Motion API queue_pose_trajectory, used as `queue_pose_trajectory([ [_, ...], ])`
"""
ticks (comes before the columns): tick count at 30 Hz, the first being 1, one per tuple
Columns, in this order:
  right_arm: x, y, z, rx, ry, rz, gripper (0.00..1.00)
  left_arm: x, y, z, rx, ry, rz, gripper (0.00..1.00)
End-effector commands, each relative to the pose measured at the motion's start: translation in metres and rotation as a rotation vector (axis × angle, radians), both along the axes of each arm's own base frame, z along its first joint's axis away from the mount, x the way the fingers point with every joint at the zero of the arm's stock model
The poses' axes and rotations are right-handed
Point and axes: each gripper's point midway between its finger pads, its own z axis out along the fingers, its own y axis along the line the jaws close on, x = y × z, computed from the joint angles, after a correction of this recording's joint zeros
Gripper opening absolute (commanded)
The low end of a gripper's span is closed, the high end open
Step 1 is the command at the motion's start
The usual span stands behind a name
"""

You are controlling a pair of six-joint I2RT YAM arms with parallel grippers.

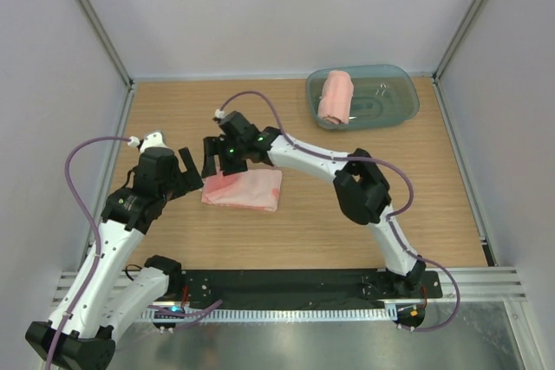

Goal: Roll the towels
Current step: Fold the towel

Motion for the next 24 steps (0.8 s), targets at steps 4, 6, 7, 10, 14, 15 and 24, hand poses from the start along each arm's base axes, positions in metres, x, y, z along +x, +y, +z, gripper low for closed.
queue_pose_trajectory([
  [4, 0.024, -0.084, 0.068, 0.168, -0.017, -0.159, 0.73, 0.001, 0.002, 0.000, 0.014, -0.003, -0.003, 0.91],
  [6, 0.018, -0.115, 0.057, 0.125, -0.017, -0.199, 0.72, 0.002, 0.002, 0.000, 0.013, -0.002, -0.005, 0.91],
  [7, 0.015, -0.124, 0.050, 0.096, -0.017, -0.209, 0.71, 0.002, 0.001, -0.001, 0.011, 0.002, -0.007, 0.91],
  [10, 0.001, -0.154, 0.021, -0.024, -0.002, -0.236, 0.71, 0.002, 0.001, -0.002, 0.010, 0.006, -0.010, 0.91],
  [14, -0.019, -0.188, -0.023, -0.182, 0.066, -0.267, 0.69, 0.002, 0.001, -0.002, 0.010, 0.007, -0.008, 0.91],
  [15, -0.021, -0.194, -0.027, -0.198, 0.068, -0.280, 0.69, 0.002, 0.001, -0.002, 0.010, 0.006, -0.008, 0.91],
  [24, -0.033, -0.194, -0.062, -0.195, 0.150, -0.267, 0.61, 0.003, 0.000, -0.004, 0.010, 0.013, -0.011, 0.91],
])
